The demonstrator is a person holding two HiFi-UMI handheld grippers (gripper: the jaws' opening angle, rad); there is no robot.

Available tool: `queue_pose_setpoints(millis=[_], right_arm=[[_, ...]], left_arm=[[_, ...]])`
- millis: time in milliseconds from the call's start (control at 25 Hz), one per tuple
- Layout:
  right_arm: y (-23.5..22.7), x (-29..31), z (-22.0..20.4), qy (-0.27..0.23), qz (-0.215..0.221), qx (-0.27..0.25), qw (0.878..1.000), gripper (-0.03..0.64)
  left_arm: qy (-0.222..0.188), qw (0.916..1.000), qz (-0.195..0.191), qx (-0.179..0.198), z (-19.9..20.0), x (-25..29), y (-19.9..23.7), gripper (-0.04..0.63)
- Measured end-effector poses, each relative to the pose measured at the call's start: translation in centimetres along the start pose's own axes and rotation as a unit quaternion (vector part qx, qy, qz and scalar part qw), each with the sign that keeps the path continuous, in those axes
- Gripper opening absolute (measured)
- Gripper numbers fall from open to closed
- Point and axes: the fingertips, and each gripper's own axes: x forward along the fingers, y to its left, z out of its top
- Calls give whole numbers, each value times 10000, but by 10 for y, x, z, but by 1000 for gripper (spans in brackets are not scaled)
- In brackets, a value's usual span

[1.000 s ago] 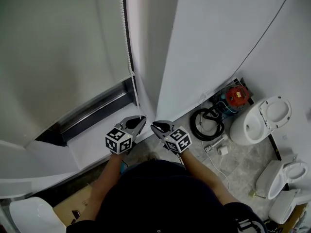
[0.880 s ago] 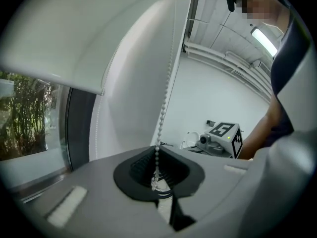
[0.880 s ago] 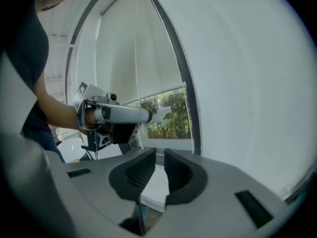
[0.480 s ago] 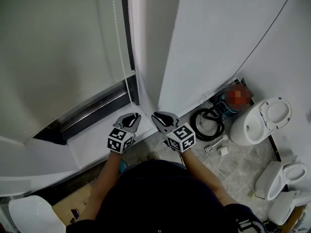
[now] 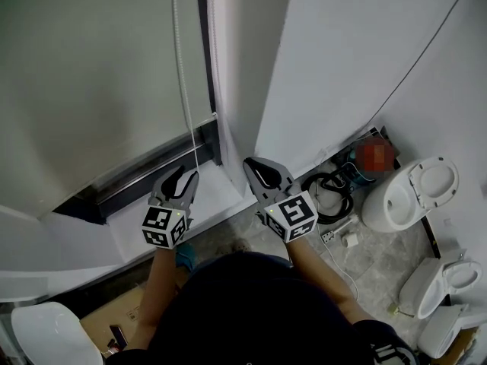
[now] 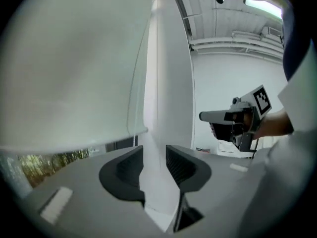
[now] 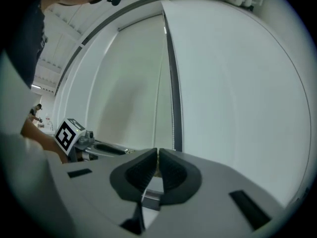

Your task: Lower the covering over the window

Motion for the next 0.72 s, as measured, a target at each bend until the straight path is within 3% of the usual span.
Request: queue_pose_setpoints(millis=[160,200,280,360,480,720], right_arm=[[-1,1,52,-380,-118,-397,9984,14],[-2,0,67,-471,-159,-488,9976,14],[-5,-3,99,-657,-268,-665,9953,14],[-10,-10,132,-806,-422,-881,9919,14],[-10,-18,167,-1013,-624,-1260,9849,14],[-4,-29,195,-1270,-931,-1396,9776,12]], left_arm=[[-864,9946,441,356,87,-27,11,124],[-993,9924,549,479,106,-33,12,95],[-1073,9886,755,732,140,-41,10,30],[-1092,9854,935,913,169,-46,5,12],[-1349,9807,1089,908,200,-56,0,11],[-1829,9741,1136,685,227,-79,-3,11]])
